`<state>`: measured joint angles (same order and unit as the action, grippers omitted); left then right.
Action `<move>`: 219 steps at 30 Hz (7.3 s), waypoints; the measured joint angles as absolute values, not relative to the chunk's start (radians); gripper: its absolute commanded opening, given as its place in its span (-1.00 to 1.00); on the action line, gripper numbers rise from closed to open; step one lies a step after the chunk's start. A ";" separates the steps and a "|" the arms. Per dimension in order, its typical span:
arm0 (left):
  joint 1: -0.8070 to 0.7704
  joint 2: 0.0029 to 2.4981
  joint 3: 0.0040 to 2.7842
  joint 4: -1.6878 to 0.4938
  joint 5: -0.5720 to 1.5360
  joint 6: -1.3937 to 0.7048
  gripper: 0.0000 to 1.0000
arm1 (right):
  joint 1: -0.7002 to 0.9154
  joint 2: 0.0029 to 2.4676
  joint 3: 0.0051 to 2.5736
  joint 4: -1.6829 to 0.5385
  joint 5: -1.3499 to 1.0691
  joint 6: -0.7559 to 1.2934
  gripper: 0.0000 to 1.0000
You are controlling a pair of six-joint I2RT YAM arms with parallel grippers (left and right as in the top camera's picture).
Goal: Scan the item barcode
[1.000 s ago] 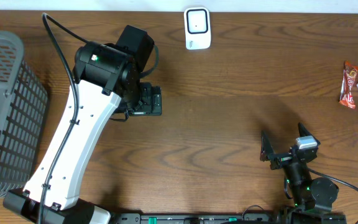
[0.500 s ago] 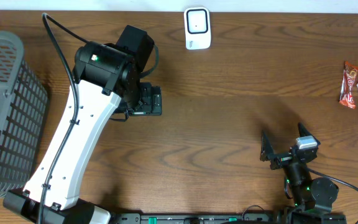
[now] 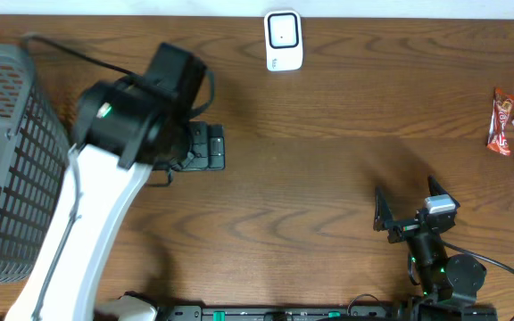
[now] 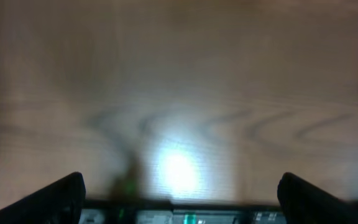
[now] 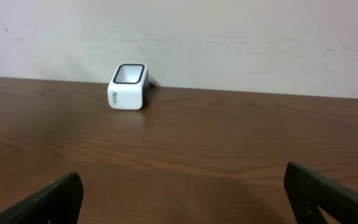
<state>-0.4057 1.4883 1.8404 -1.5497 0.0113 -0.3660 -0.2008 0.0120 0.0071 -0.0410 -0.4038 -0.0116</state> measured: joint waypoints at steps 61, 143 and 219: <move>0.045 0.011 0.011 -0.019 0.059 -0.084 0.96 | -0.201 0.012 0.007 -0.041 -0.400 -0.012 0.98; 0.045 0.011 0.014 -0.020 0.081 0.106 0.96 | -0.078 0.012 0.007 -0.046 -0.323 -0.067 0.99; 0.045 0.011 0.014 -0.020 0.081 0.106 0.96 | -0.076 0.012 0.007 -0.070 -0.040 0.042 0.99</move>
